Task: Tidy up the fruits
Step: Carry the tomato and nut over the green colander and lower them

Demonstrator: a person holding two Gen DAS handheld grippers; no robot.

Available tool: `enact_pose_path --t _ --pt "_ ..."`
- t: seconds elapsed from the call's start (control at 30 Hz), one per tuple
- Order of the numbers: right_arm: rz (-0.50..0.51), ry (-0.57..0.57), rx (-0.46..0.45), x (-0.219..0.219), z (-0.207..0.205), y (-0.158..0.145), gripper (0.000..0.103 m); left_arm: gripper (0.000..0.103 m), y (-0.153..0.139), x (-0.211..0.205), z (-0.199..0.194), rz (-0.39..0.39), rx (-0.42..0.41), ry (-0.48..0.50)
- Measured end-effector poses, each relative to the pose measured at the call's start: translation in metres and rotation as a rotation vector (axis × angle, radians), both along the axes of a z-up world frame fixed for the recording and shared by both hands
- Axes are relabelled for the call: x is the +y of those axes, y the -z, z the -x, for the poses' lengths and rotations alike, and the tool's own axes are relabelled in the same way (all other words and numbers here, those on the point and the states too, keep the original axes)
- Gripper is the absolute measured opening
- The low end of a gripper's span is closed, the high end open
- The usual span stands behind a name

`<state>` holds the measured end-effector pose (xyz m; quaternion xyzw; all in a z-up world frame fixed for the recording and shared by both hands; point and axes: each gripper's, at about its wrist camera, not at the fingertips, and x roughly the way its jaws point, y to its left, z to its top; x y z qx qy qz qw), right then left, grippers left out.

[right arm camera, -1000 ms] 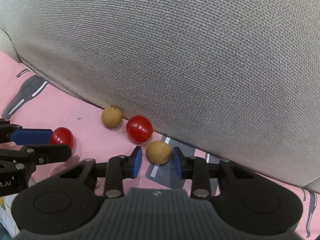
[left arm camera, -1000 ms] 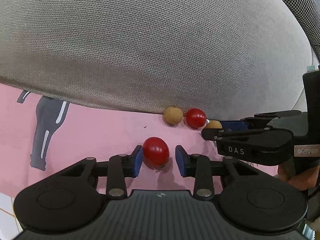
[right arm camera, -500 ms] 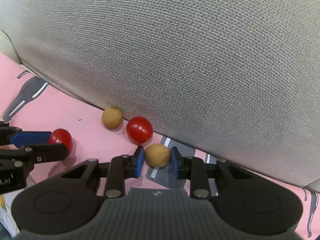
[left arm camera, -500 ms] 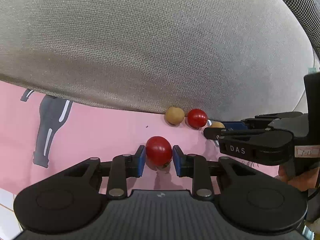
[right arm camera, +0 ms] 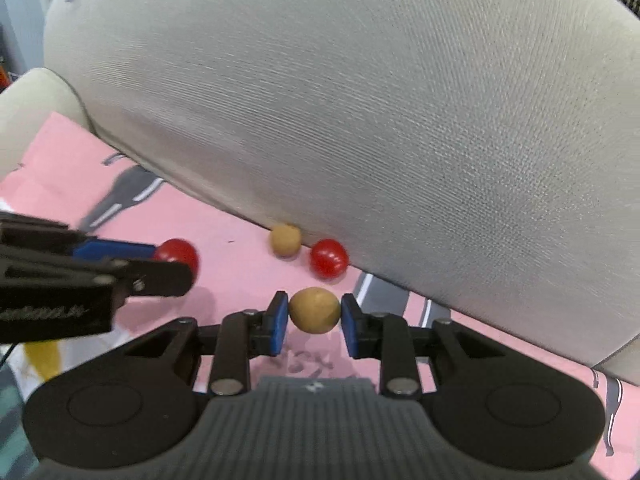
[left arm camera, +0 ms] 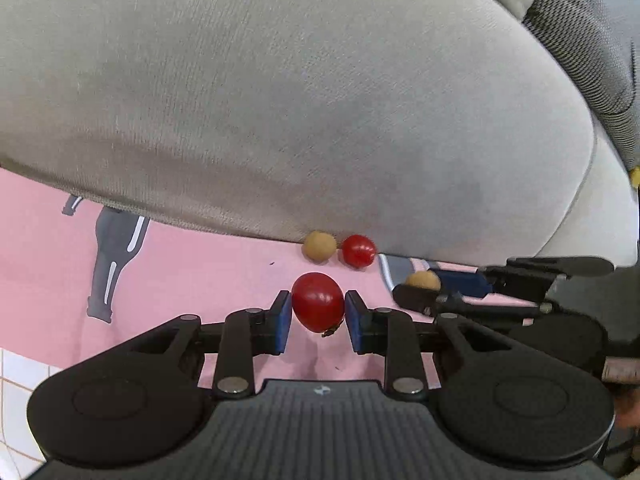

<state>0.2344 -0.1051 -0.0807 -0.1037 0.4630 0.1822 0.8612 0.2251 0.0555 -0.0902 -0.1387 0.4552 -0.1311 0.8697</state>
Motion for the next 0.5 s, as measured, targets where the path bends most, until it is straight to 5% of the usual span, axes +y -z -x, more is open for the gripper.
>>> enact_pose_path --t 0.5 --pt "-0.01 -0.018 -0.08 -0.013 0.075 -0.038 0.025 0.032 -0.05 -0.032 0.047 0.012 -0.089 0.093"
